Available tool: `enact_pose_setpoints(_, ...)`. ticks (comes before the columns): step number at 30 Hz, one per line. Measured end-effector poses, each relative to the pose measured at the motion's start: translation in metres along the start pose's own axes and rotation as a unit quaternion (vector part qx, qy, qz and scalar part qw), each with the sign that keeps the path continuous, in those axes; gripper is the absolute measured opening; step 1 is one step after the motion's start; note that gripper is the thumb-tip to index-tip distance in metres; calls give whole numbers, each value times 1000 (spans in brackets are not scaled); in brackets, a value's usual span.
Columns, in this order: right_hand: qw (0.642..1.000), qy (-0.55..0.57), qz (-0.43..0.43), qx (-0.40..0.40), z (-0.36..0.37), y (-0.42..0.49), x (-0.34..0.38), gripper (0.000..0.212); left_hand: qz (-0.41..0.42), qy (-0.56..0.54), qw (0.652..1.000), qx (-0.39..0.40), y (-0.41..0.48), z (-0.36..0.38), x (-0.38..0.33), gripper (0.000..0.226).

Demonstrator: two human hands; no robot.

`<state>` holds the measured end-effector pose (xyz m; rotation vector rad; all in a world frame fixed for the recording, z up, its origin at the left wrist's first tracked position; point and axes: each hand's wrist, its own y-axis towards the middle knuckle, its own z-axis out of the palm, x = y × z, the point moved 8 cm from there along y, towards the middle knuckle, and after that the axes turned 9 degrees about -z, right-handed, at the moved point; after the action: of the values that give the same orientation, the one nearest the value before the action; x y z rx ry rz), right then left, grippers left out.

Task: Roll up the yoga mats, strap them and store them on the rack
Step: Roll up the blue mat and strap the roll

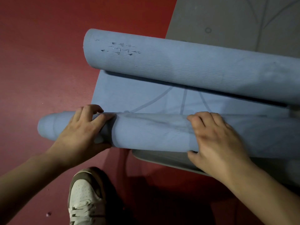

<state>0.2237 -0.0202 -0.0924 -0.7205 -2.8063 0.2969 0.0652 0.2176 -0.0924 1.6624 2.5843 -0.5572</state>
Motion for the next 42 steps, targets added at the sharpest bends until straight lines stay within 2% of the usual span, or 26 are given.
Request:
enact_pose_setpoints(4, 1000, -7, 19, -10, -5, 3, -2, 85, 23, 9, 1000, -10, 6, -8, -7, 83)
enact_pose_setpoints(8, 1000, -5, 20, -24, -9, 6, -1, 90, -9, 0, 1000, -24, 5, -14, -7, 87)
enact_pose_setpoints(13, 999, -1, 12, -44, -11, 5, 0, 79, -17, 8, 999, -28, 4, -6, -3, 75)
enact_pose_setpoints(16, 1000, -5, 2, -28, -8, 9, -2, 78, -30, 27, 998, -41, 2, -2, -9, 61)
enact_pose_setpoints(19, 999, -31, -4, 23, 0, 14, -5, 105, -45, 51, 998, -3, 5, 9, -15, 84)
enact_pose_setpoints(21, 998, -47, 0, 43, 5, 20, -7, 123, -54, 91, 994, 14, 11, 16, -17, 110)
enact_pose_setpoints(23, 998, -50, 4, 35, 4, 27, -8, 124, -66, 120, 990, 20, 18, 21, -19, 129)
enact_pose_setpoints(25, 999, -49, 4, 18, -1, 34, -9, 116, -73, 129, 989, 7, 26, 21, -19, 126)
enact_pose_setpoints(28, 998, -53, 6, 20, -5, 40, -9, 106, -53, 120, 990, -45, 30, 11, -21, 103)
enact_pose_setpoints(31, 996, -65, 8, 53, -8, 40, -9, 101, -41, 92, 993, -61, 26, 4, -21, 95)
enact_pose_setpoints(36, 987, -86, -20, 133, -4, 9, 5, 83, -15, 77, 997, -1, -13, 19, -24, 95)
enact_pose_setpoints(42, 971, 5, -51, 231, 13, -4, 2, 99, 30, 88, 994, 65, -15, 32, -24, 101)
